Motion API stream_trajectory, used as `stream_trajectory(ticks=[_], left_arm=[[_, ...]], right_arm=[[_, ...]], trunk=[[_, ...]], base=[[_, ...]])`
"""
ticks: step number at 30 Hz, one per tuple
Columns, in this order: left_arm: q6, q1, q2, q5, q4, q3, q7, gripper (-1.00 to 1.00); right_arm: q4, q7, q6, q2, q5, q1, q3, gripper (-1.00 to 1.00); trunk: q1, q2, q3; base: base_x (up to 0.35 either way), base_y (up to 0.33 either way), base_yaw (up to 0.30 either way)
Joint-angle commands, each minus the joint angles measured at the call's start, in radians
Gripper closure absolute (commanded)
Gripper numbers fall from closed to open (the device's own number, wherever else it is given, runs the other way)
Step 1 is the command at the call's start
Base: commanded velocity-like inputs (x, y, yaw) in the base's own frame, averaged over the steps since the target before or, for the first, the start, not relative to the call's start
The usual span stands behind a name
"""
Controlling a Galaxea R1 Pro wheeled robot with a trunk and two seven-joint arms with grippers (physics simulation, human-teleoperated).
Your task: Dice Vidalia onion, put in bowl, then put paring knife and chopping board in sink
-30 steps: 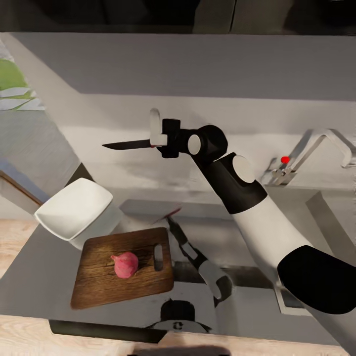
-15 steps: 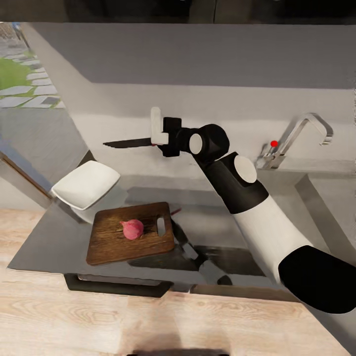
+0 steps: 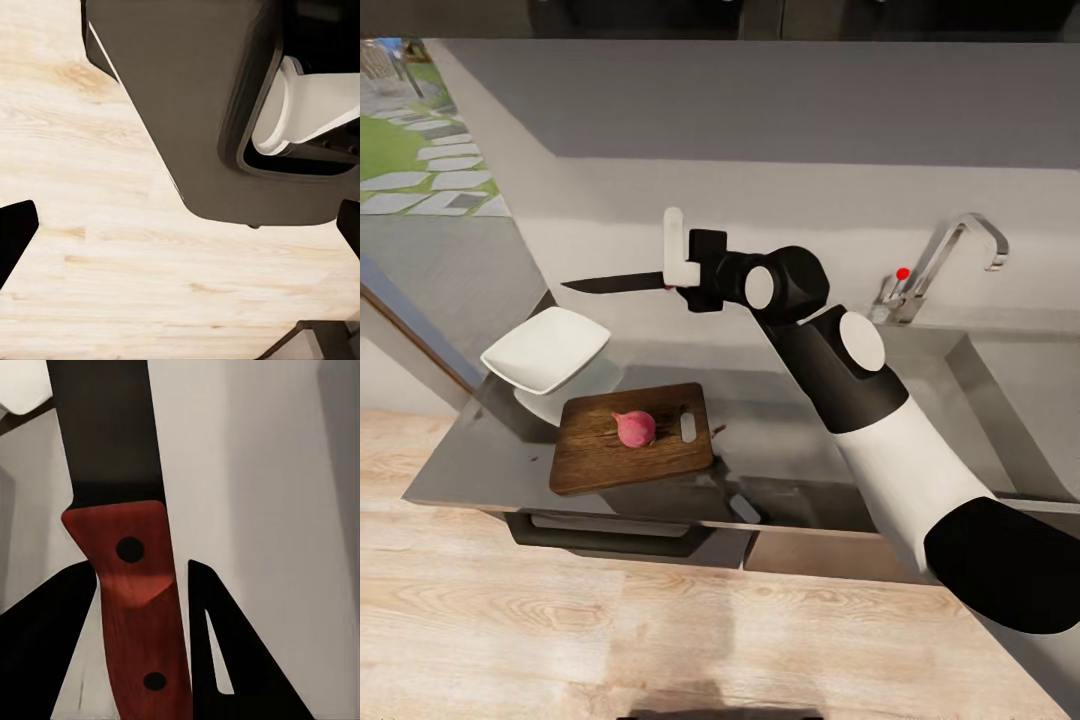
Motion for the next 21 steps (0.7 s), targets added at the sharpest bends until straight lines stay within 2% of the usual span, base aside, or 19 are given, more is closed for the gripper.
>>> stream_trajectory(ticks=[1, 6, 16, 20, 21], left_arm=[[-0.007, -0.002, 0.002, 0.01, 0.005, -0.006, -0.006, -1.0], [-0.005, -0.002, 0.013, 0.01, 0.006, -0.007, -0.006, -1.0], [-0.007, -0.002, 0.014, 0.01, 0.006, -0.007, -0.006, -1.0], [-0.007, -0.002, 0.013, 0.01, 0.006, -0.007, -0.006, -1.0], [-0.007, -0.002, 0.013, 0.01, 0.005, -0.007, -0.006, -1.0]], right_arm=[[-0.001, 0.005, 0.007, 0.0, 0.003, -0.001, 0.001, 1.0], [-0.002, 0.006, 0.008, -0.003, 0.004, -0.001, 0.001, 1.0], [0.01, 0.016, 0.019, -0.012, 0.016, 0.0, 0.003, 1.0], [0.011, 0.019, 0.085, -0.015, 0.019, 0.0, 0.004, 1.0], [0.012, 0.018, 0.101, -0.023, 0.021, 0.001, 0.005, 1.0]], trunk=[[0.001, -0.002, -0.001], [0.001, -0.002, -0.001], [0.001, -0.002, -0.001], [0.001, -0.002, -0.001], [0.001, -0.002, -0.001]], base=[[-0.005, 0.0, 0.0], [-0.001, 0.0, 0.0], [0.0, 0.0, 0.0], [0.0, 0.0, 0.0], [0.0, 0.0, 0.0]])
